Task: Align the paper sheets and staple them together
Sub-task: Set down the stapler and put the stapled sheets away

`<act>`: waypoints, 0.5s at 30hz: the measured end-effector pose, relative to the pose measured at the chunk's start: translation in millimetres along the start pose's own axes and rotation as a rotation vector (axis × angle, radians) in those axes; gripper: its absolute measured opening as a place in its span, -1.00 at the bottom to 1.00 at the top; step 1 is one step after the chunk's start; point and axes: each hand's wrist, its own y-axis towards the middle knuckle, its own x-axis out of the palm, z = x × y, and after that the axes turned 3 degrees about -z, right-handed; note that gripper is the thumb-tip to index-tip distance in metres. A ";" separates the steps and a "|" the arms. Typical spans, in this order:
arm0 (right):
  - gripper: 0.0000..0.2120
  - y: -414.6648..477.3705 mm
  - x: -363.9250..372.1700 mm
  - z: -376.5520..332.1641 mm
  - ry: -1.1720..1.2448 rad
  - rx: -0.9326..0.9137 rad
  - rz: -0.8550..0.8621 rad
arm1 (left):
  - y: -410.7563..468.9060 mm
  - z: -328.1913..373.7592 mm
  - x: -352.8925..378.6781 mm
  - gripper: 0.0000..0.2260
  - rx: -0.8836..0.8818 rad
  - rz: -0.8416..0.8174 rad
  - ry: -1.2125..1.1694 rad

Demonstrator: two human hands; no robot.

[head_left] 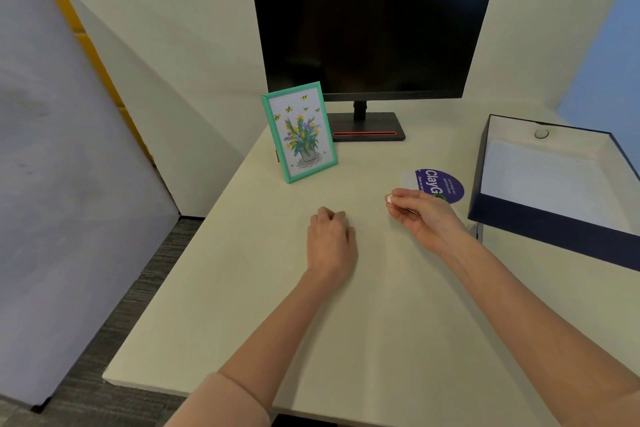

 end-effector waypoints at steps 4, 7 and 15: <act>-0.87 -1.8 -1.0 -0.9 0.002 -0.001 -0.004 | 3.9 8.9 5.2 -0.77 0.274 -0.104 0.114; -0.88 -4.3 -4.3 -3.5 -0.009 -0.004 -0.004 | 16.3 4.1 -1.5 -0.78 0.389 -0.203 0.258; -0.87 -5.0 -2.6 -6.2 -0.025 -0.006 -0.006 | 28.8 -3.7 -17.3 -0.74 0.462 -0.276 0.307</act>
